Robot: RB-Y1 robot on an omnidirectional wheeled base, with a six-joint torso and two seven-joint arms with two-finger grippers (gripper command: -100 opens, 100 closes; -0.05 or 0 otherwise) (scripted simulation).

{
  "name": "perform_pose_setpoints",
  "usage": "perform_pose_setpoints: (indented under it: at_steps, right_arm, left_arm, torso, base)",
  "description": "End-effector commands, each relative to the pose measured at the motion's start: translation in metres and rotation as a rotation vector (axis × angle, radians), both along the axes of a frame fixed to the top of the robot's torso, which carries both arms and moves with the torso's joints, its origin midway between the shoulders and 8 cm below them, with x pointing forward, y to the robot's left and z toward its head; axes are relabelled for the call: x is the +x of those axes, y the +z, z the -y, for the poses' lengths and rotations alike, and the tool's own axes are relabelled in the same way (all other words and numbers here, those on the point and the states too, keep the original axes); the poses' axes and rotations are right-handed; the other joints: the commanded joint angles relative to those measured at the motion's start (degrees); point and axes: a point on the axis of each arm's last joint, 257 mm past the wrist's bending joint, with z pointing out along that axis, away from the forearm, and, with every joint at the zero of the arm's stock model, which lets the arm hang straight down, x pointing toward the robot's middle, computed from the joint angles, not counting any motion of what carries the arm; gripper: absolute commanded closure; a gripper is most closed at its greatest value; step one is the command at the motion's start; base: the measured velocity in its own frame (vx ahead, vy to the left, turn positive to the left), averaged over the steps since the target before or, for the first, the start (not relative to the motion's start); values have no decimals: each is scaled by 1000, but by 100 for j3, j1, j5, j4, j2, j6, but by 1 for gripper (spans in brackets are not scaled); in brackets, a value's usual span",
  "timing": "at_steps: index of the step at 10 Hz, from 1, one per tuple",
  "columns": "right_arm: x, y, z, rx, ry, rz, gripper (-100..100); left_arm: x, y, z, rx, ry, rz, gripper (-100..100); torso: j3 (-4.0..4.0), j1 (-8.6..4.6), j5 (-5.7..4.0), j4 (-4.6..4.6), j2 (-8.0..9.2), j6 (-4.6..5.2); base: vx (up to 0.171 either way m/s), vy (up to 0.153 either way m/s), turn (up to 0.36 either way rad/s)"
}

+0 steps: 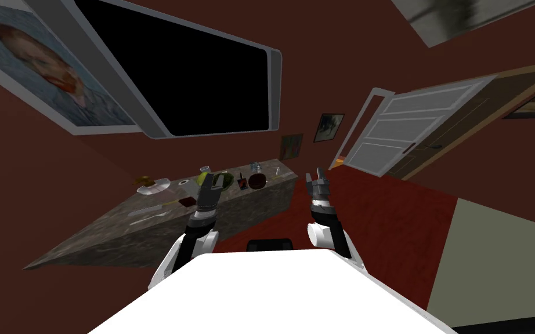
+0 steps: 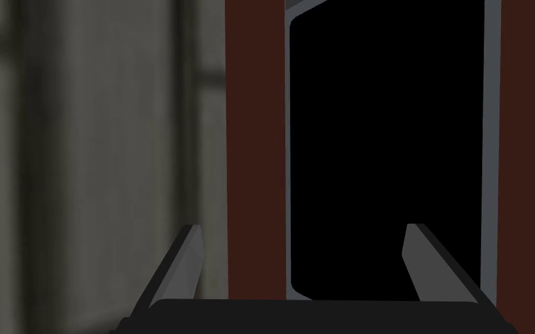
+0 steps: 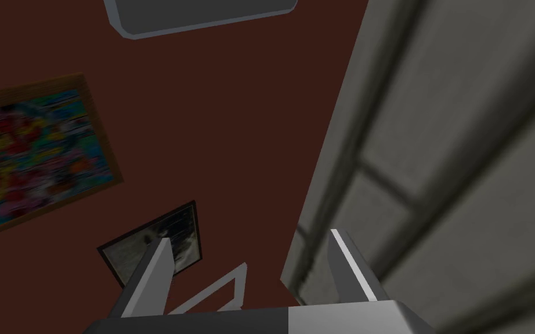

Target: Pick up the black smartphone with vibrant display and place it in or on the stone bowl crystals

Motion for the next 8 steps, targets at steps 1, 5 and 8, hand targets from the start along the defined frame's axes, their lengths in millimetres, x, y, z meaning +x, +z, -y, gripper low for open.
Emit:
perform_pose_setpoints:
  at_steps: [1, 5, 8]
  right_arm:
    - [0, 0, 0, 0, 0, 0, 0]
    - [0, 0, 0, 0, 0, 0, 0]
    - [0, 0, 0, 0, 0, 0, 0]
  left_arm:
    - [8, -12, 3, 49, 0, -21, -100]
    - [29, -46, 9, 170, 7, -70, -100]
    - [45, -72, 12, 265, 19, -104, -100]
  torso:
    - [0, 0, 0, 0, 0, 0]
    - [3, 5, 2, 1, 6, 0]
    - [8, 16, 5, 3, 13, -2]
  base:
    - [-89, 121, -132]
    - [-106, 145, -154]
    - [-114, 157, -163]
